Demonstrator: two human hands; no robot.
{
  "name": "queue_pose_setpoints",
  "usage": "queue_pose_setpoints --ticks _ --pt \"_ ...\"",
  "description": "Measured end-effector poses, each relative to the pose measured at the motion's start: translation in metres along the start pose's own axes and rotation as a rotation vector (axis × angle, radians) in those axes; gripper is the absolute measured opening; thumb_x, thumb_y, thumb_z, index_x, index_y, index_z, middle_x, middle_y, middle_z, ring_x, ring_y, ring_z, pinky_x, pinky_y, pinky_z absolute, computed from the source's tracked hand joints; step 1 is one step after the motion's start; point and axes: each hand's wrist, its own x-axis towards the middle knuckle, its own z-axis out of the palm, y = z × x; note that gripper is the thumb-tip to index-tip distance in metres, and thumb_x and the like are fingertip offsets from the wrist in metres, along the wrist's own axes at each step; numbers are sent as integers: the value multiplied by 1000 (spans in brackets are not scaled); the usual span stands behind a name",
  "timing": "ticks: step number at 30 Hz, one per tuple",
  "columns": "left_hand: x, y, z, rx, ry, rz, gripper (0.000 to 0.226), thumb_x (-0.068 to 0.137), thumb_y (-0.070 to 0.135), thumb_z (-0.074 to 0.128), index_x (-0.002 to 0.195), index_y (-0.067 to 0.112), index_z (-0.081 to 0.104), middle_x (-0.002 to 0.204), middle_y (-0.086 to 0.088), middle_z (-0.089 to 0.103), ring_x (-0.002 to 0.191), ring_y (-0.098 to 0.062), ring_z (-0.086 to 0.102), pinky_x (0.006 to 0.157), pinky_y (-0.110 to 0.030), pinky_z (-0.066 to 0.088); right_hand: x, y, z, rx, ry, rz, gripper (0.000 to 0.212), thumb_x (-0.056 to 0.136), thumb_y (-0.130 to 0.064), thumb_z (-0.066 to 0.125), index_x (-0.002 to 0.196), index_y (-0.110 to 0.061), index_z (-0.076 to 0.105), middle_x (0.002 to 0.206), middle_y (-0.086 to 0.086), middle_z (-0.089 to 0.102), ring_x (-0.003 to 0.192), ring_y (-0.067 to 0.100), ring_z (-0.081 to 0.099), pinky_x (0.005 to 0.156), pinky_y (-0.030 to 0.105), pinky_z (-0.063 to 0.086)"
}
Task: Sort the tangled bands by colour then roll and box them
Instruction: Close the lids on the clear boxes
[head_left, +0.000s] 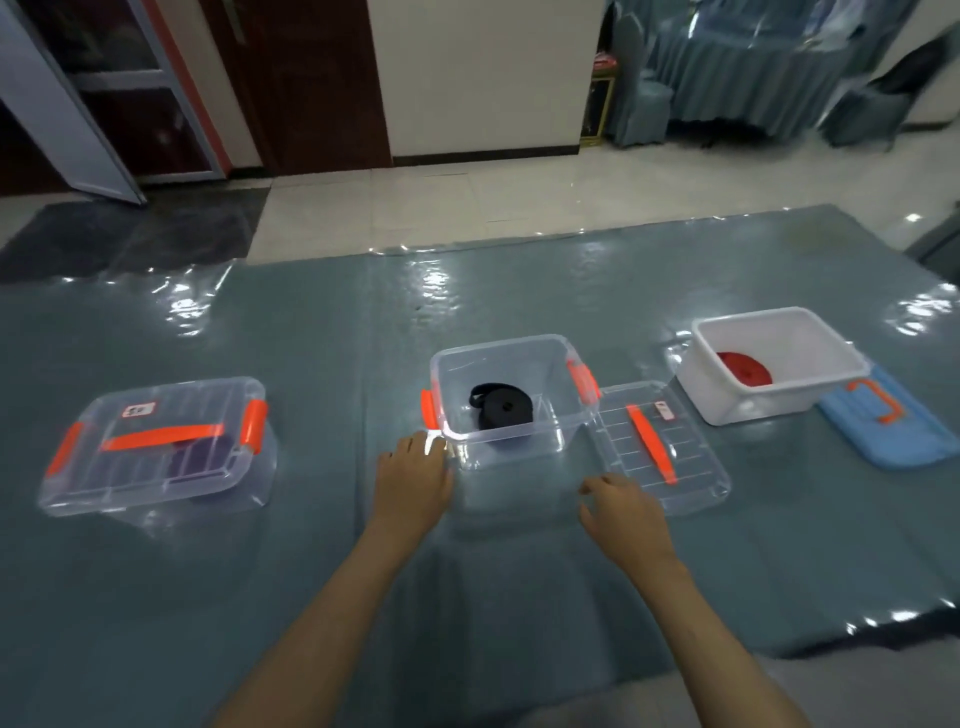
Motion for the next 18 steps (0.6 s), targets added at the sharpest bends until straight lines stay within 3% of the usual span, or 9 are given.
queue_pose_setpoints --ticks 2,4,8,11,15,18 --pt "23 8 6 -24 -28 -22 51 105 41 53 149 16 48 156 -10 47 138 -29 49 106 -43 42 10 13 0 -6 -44 25 38 99 -38 59 134 -24 64 132 -1 63 122 23 59 95 35 52" --pt "43 15 14 -92 -76 -67 67 105 48 52 159 12 33 172 -14 21 152 -29 34 118 -43 36 22 26 -1 15 -90 57 46 98 -41 61 140 -23 59 139 0 59 129 24 55 100 38 51" --pt "79 27 37 -250 -157 -217 95 105 63 42 167 1 5 177 -14 -5 164 -28 8 129 -47 21 53 60 1 70 -202 97 61 97 -40 64 153 -25 45 150 3 52 139 28 49 107 43 48" --pt "94 38 54 -371 -103 -309 107 100 69 47 167 4 -6 176 -14 -9 164 -29 3 128 -52 23 83 91 8 89 -264 119 62 98 -37 62 156 -27 41 158 4 43 144 29 44 112 44 45" --pt "94 46 65 -439 16 -375 112 94 73 55 168 20 -11 178 -7 -3 164 -25 8 125 -60 21 121 131 23 29 -268 74 70 100 -24 56 164 -23 26 170 9 25 141 33 45 113 45 43" --pt "95 49 65 -453 56 -367 108 94 67 58 169 25 -9 178 -1 -1 164 -24 11 127 -58 22 143 153 36 22 -279 32 64 102 -9 51 161 -21 29 164 10 32 136 30 48 110 41 45"
